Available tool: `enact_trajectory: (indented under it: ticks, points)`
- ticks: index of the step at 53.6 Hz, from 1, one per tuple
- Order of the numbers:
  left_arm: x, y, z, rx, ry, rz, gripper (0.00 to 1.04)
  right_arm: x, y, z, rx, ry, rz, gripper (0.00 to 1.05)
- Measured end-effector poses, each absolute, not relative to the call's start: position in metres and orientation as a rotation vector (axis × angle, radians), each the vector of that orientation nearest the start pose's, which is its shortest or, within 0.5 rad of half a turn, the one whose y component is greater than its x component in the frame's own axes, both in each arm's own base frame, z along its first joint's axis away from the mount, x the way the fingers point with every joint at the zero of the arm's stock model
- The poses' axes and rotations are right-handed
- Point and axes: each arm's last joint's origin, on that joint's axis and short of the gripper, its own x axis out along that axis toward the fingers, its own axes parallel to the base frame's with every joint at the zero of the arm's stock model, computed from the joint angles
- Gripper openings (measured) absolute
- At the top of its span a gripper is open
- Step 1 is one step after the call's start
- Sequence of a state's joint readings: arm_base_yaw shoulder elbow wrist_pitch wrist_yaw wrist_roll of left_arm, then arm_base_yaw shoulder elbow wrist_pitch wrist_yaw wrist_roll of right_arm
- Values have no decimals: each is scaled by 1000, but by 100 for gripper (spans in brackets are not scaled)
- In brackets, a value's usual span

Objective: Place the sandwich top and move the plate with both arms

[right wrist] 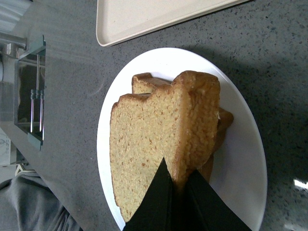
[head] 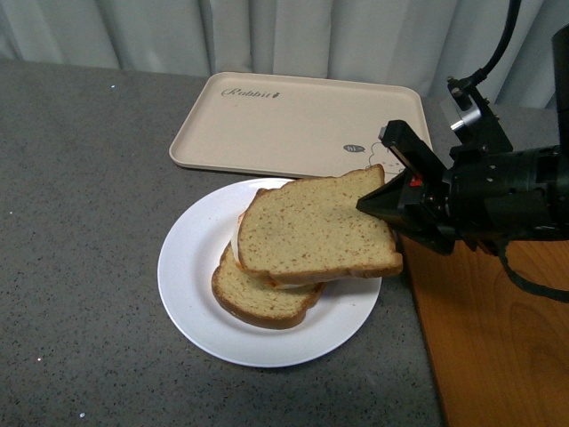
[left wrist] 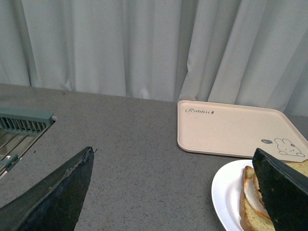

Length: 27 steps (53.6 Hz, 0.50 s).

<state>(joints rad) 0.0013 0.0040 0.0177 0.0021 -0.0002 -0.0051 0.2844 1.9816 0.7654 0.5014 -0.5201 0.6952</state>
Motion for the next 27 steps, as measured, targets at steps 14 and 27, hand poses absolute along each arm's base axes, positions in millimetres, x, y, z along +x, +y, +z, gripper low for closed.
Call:
enact_trajectory:
  ticks: [14, 27]
  points:
    - [97, 0, 169, -5, -16, 1, 98, 326, 122, 63, 669, 1010, 464, 3]
    - [97, 0, 169, -5, -16, 1, 98, 322, 122, 62, 634, 1017, 445, 29]
